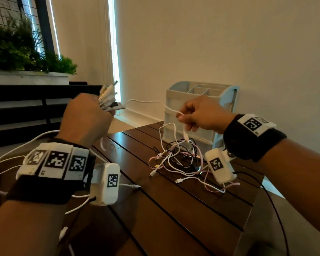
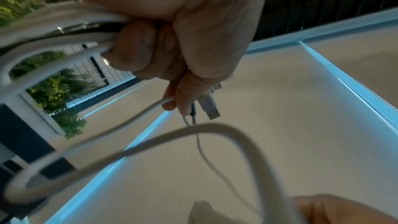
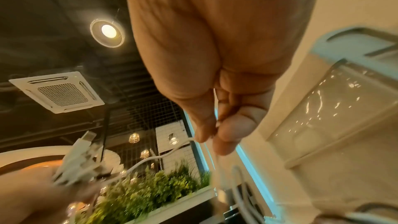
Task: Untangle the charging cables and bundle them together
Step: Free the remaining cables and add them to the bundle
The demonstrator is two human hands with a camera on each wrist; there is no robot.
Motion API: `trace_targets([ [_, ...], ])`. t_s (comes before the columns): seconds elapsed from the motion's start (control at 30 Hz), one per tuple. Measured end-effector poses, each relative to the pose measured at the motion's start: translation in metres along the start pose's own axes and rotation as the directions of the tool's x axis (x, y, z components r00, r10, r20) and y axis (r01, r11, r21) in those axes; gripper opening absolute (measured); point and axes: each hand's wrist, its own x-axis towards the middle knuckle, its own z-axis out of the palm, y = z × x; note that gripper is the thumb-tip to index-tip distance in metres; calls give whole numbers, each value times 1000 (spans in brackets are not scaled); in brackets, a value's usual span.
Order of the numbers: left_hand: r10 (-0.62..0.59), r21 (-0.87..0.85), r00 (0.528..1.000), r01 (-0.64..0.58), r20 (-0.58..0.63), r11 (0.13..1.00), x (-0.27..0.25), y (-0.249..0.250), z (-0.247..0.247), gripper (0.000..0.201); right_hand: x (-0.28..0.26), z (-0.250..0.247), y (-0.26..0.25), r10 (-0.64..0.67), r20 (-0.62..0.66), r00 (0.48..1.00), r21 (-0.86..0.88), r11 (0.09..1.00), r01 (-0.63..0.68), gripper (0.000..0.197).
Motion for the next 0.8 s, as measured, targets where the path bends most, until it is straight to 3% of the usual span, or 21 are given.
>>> trace_targets([
  [0.1,-27,13,995,29,-97,999,6,-4,-18,20,5,19,-21,-69,75,995,11,998,69,25],
  [0.2,-31,40,989,38,-147,998,9,-3,-24,30,14,50,-49,-183,176,967,-216,951,219,24],
  [0.23,-32,47,987,40,-158,998,9,-3,-24,32,15,63,-58,-206,211,956,-205,946,249,27],
  [0.33,-65,43,980,74,-187,996,9,-5,-26,32,18,86,-77,-199,284,938,143,976,163,46],
  [0.4,-90,29,979,97,-185,995,10,-7,-28,31,23,82,-78,-215,236,948,145,972,185,43],
  [0.5,-85,63,988,93,-127,994,8,-7,-30,17,33,68,-59,-162,245,956,-140,970,200,19],
  [0.63,-102,55,994,104,-44,993,5,-5,-22,9,31,71,-22,27,342,939,-541,823,173,14],
  [0.8,-146,85,988,142,42,986,2,-9,-16,8,43,99,17,156,354,922,-716,679,160,17],
])
